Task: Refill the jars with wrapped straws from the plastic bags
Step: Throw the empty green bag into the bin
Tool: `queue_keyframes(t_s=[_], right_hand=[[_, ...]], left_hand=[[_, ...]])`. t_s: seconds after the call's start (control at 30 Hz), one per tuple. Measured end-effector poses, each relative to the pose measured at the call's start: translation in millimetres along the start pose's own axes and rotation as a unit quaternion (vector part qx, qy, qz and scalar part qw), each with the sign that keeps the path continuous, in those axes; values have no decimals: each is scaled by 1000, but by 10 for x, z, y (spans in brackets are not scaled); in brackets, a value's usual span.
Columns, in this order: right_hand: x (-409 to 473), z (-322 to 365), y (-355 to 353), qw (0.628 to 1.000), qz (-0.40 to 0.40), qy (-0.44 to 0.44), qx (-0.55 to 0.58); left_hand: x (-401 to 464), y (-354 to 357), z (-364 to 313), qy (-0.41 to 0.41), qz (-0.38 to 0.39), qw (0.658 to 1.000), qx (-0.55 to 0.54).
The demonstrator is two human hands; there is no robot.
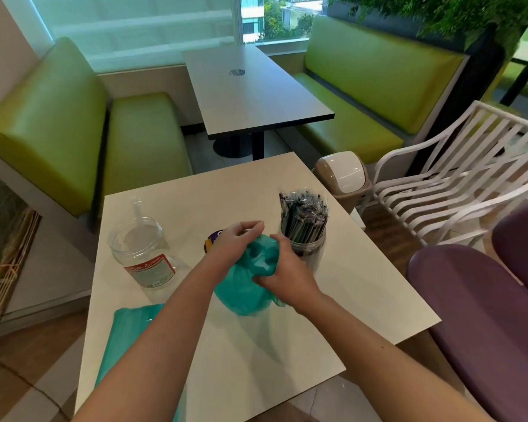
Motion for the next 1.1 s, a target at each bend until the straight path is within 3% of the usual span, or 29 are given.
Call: queue_keyframes(t_s=[0.07,0.27,0.37,0.57,0.8,0.87,0.97,1.03,1.1], right_hand=[[66,-40,6,996,0,40,76],[97,-39,-52,951,53,138,270],[99,19,-45,941,69,141,300],[169,200,-215,968,40,96,230],[258,438,-576,967,-44,38,250],[261,509,-547,975,-2,20,222],[264,550,-387,994,98,-7,43],[254,513,-287,988,146,-3,-47],[260,460,-263,983,170,14,-67]], left_hand=[[-103,-61,-18,14,25,999,-24],[-344,-133,266,26,201,971,129],[-323,-133,415,34,167,969,180],[-317,-233,410,34,55,969,237],[-375,-396,475,22,38,947,318],[-380,-406,486,35,46,930,363],[-375,-346,452,51,61,906,417],[-386,-305,397,65,62,895,436],[-389,-300,377,72,56,894,438]])
Point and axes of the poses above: each hand's wrist, its own x-axis towards the middle knuckle, its own y-axis out of the palm, z = x × y, the point moved 5 cm from there along x, towards the middle knuckle, and after that the axes turned 6 degrees about -z, right-handed, at the moved point
